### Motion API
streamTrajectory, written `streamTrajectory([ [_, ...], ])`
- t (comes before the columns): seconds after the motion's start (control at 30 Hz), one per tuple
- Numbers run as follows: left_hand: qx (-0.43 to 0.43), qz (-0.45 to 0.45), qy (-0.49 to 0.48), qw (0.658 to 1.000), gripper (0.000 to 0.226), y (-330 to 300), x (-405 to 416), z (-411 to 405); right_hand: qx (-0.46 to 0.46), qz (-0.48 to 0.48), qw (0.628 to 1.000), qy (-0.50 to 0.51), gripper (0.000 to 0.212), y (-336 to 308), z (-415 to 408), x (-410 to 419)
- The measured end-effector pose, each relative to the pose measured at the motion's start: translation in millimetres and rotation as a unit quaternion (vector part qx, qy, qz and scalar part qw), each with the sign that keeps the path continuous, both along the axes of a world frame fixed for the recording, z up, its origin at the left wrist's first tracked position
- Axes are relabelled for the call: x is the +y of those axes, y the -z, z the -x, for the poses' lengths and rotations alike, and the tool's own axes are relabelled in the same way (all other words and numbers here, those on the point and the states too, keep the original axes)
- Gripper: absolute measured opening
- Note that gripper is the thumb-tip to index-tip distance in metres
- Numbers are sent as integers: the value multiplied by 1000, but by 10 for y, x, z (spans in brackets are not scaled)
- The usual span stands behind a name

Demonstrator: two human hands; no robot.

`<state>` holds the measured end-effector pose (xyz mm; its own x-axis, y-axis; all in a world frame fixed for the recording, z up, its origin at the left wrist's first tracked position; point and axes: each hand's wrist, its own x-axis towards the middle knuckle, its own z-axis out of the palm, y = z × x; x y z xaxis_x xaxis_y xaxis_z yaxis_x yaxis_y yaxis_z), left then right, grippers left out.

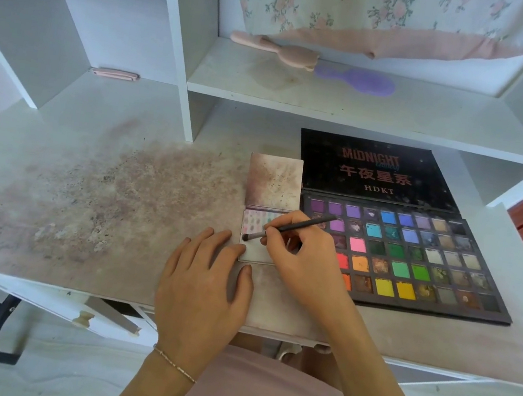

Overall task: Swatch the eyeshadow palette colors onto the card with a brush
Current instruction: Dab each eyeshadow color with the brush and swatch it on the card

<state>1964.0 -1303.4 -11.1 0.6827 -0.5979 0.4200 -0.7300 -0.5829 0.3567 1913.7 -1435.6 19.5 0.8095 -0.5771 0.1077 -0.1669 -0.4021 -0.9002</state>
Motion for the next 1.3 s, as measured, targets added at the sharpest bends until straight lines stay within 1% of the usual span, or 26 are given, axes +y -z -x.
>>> streamTrajectory([
  [0.3,-3,-1,-2,1000,38,0,-1,-2,-2,2,1000,-4,19,2,2,5],
  [0.7,-7,2,-3,1000,38,0,-2,1,-5,6,1000,0,10,13,-6,-6],
  [0.8,-9,-1,-4,1000,38,4,-5,0,-4,4,1000,-8,17,11,6,-5],
  [0.87,-8,0,-4,1000,38,5,-7,-1,-6,9,1000,-8,16,13,4,-3],
  [0.97,-3,3,-5,1000,38,-1,-12,0,-40,22,999,17,14,7,-5,-4],
  [1.1,-7,9,-3,1000,37,9,-9,-2,-127,-3,990,61,25,-30,43,-26],
  [1.3,-14,23,-5,1000,36,35,-19,-8,-177,10,978,109,27,-88,337,-184],
])
